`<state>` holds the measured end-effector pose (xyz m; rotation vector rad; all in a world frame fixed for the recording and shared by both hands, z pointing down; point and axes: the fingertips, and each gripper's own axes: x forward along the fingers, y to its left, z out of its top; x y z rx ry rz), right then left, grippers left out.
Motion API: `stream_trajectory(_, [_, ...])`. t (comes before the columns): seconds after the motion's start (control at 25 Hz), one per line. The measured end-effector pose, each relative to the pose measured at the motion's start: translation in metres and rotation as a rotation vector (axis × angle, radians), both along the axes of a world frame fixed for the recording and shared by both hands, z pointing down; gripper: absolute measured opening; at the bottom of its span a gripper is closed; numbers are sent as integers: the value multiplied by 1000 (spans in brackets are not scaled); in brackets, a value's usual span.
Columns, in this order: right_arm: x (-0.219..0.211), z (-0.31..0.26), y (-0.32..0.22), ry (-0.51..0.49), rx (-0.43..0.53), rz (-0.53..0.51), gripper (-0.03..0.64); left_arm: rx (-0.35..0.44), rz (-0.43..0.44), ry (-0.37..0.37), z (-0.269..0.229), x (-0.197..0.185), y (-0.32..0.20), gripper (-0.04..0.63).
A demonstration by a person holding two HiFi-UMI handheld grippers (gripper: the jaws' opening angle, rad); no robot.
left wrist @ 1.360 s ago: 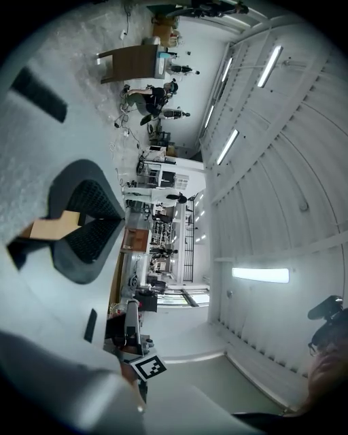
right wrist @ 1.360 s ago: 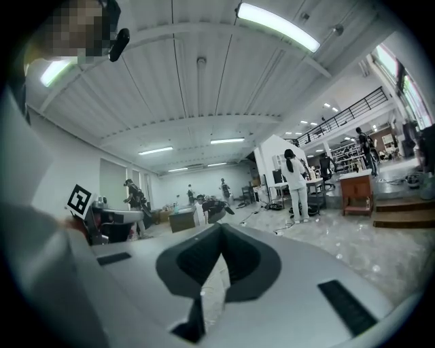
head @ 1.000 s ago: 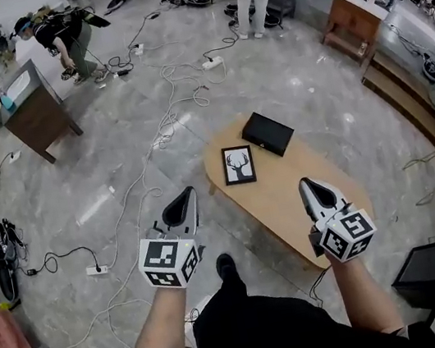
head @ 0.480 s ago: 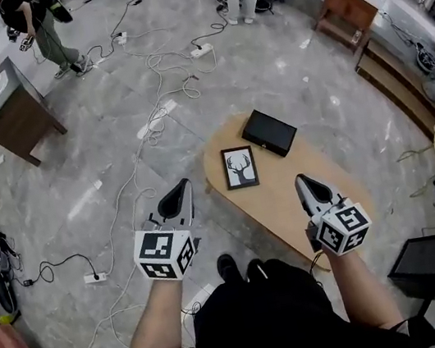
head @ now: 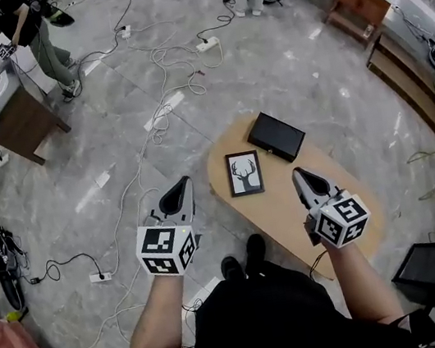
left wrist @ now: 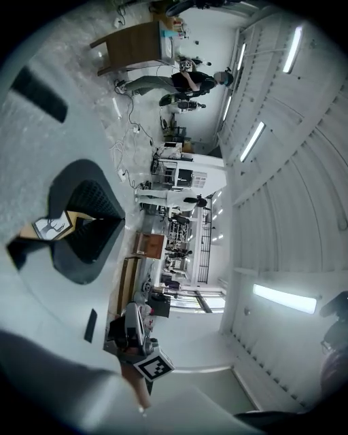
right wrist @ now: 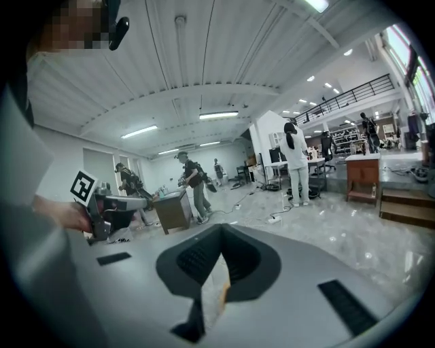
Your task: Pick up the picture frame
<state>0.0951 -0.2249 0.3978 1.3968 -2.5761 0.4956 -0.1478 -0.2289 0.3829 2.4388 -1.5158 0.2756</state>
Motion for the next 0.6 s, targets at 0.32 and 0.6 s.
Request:
stream_trajectory(0.32, [27, 34, -57, -48, -56, -47, 6, -36, -16, -26, 12, 40, -43, 8])
stream_trajectory(0.6, [15, 67, -77, -22, -147, -80, 6, -96, -16, -9, 43, 33, -67, 8])
